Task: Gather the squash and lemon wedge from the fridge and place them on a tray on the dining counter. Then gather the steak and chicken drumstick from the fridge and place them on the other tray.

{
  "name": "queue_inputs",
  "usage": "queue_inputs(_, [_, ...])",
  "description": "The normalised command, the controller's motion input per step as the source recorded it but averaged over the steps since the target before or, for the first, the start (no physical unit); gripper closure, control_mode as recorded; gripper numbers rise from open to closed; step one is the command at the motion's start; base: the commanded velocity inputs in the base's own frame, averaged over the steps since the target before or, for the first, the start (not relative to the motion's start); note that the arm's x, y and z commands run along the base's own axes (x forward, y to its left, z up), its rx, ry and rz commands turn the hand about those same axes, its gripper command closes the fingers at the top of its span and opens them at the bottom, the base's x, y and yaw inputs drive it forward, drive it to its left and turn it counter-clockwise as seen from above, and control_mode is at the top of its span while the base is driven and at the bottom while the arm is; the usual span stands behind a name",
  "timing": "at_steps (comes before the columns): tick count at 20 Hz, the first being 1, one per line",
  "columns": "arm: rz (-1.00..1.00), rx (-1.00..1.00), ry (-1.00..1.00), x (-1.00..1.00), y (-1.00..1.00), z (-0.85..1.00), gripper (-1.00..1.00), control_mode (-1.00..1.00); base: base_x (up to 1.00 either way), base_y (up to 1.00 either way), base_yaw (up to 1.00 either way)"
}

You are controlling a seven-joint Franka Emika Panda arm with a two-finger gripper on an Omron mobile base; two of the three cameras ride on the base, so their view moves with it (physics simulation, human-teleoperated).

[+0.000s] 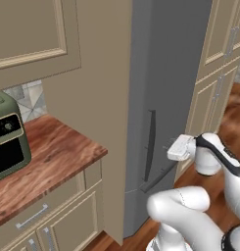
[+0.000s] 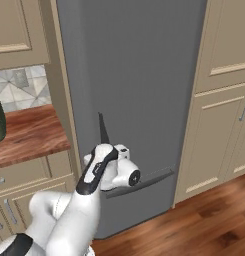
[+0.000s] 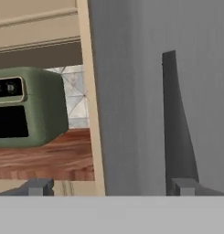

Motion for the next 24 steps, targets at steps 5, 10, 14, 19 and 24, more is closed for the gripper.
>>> queue_inputs(5, [0.09, 0.10, -0.17, 0.33, 0.14, -0.06, -1.00, -1.00, 0.00, 0.00, 0.00])
queue_inputs(10, [0.02, 0.03, -0.07, 0.43, 0.01, -0.02, -1.00, -1.00, 0.00, 0.00, 0.00])
queue_inputs(14, [-0.01, -0.01, 0.00, 0.41, 0.12, 0.00, -1.00, -1.00, 0.00, 0.00, 0.00])
queue_inputs(19, [-0.04, -0.03, 0.00, 0.42, 0.22, 0.00, -1.00, -1.00, 0.00, 0.00, 0.00])
queue_inputs(24, [-0.02, -0.01, 0.00, 0.39, 0.06, -0.03, -1.00, -1.00, 0.00, 0.00, 0.00])
